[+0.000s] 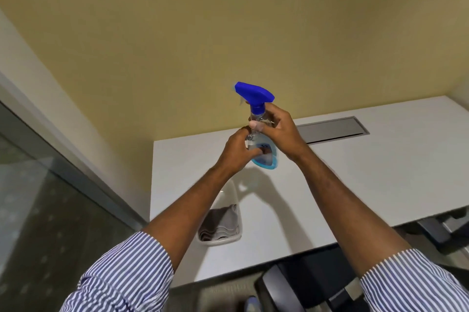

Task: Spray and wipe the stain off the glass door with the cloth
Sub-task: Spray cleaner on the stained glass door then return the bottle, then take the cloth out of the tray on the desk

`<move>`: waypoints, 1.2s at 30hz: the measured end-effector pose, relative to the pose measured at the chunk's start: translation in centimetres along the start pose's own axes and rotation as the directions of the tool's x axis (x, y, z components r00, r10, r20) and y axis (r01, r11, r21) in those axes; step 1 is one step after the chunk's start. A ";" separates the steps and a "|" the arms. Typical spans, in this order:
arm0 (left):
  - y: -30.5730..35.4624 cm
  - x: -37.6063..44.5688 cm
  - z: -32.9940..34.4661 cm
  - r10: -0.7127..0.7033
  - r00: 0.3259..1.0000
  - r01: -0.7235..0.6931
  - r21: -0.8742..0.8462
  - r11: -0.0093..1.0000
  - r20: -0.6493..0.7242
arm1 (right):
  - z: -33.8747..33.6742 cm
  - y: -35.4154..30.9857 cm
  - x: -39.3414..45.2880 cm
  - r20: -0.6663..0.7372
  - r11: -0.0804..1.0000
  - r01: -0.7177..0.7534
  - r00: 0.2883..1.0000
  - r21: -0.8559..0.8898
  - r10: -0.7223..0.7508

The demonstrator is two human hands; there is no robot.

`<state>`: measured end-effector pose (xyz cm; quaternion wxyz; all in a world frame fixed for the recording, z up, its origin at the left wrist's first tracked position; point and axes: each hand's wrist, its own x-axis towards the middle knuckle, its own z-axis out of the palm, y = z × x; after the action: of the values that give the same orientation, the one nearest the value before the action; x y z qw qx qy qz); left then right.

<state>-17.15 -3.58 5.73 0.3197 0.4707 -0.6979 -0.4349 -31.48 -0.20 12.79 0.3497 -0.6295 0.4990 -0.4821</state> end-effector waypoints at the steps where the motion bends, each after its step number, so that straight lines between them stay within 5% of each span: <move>1: -0.7 0.5 0.2 -0.009 1.000 0.009 0.003 1.000 0.004 | -0.1 0.7 0.2 -0.003 1.000 -0.026 1.000 0.016 0.026; 22: -11.4 5.5 6.6 -0.353 0.936 0.350 0.148 0.925 -0.003 | -0.6 17.5 2.9 0.176 0.911 -0.401 0.894 -0.092 0.411; 36: -13.9 5.5 7.6 -0.449 0.894 0.430 0.276 0.859 0.003 | 0.7 20.9 2.5 0.253 0.884 -0.460 0.848 -0.085 0.465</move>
<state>-20.31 -8.88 -9.86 0.1216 0.6413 -0.6348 -0.4135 -36.81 -8.00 -6.03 0.5123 -0.5536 0.5894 -0.2894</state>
